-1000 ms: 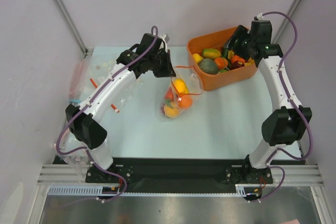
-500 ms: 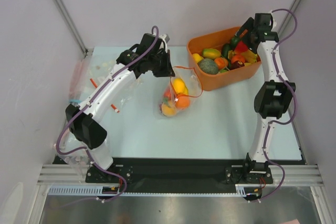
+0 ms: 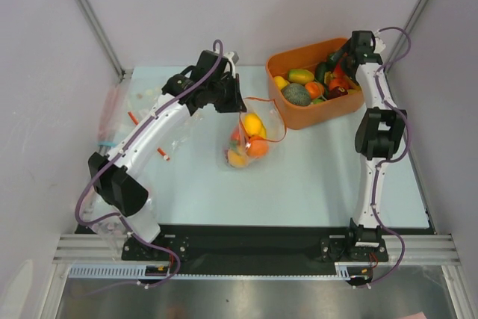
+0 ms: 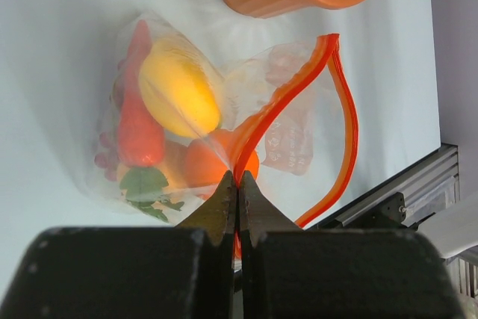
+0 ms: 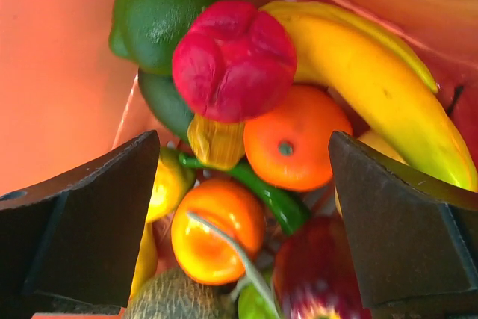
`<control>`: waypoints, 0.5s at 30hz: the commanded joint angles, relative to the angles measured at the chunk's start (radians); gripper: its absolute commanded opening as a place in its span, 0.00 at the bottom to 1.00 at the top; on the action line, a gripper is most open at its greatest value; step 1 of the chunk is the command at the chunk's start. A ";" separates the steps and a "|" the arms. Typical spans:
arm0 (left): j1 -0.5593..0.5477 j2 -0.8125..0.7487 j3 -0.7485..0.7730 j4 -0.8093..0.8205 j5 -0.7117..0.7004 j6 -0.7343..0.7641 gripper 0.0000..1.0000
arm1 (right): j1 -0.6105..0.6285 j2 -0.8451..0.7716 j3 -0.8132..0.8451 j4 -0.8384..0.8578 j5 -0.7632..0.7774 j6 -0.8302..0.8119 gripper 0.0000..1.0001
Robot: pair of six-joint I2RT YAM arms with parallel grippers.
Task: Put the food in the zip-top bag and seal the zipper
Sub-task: Pick up the fake fruit from the bin.
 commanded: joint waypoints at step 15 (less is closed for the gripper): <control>0.005 -0.129 -0.057 -0.007 -0.005 -0.010 0.00 | 0.009 0.046 0.025 0.319 0.075 -0.061 0.43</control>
